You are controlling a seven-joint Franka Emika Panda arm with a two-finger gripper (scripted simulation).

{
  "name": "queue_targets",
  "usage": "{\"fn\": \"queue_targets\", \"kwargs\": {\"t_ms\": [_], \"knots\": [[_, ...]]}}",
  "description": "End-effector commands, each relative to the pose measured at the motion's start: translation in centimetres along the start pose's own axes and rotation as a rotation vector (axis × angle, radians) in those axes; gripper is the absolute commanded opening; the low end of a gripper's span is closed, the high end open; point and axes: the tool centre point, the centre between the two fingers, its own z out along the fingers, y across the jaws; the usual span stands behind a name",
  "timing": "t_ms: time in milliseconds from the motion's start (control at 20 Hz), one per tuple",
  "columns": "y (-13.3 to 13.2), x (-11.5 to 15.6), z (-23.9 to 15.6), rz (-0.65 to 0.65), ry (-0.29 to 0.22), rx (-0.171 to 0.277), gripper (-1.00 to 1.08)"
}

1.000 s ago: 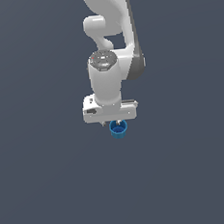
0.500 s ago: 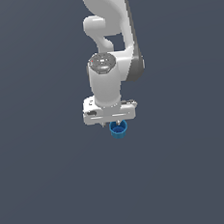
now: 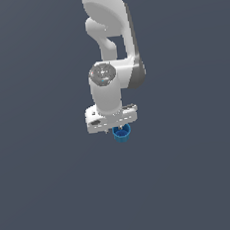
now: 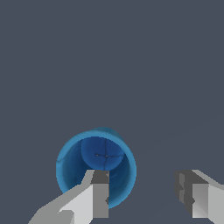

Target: Pick up the object and move it to a goal position.

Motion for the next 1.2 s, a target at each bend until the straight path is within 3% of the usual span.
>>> {"fn": "queue_targets", "kwargs": {"t_ms": [0,500,1150], "knots": [[0.1,-0.2,0.8,-0.048,-0.007,0.01,0.28],[0.2,-0.7,2.6,-0.165,-0.02,0.036,0.28],[0.1,-0.8,4.8,-0.178,-0.021,0.039,0.28]]}}
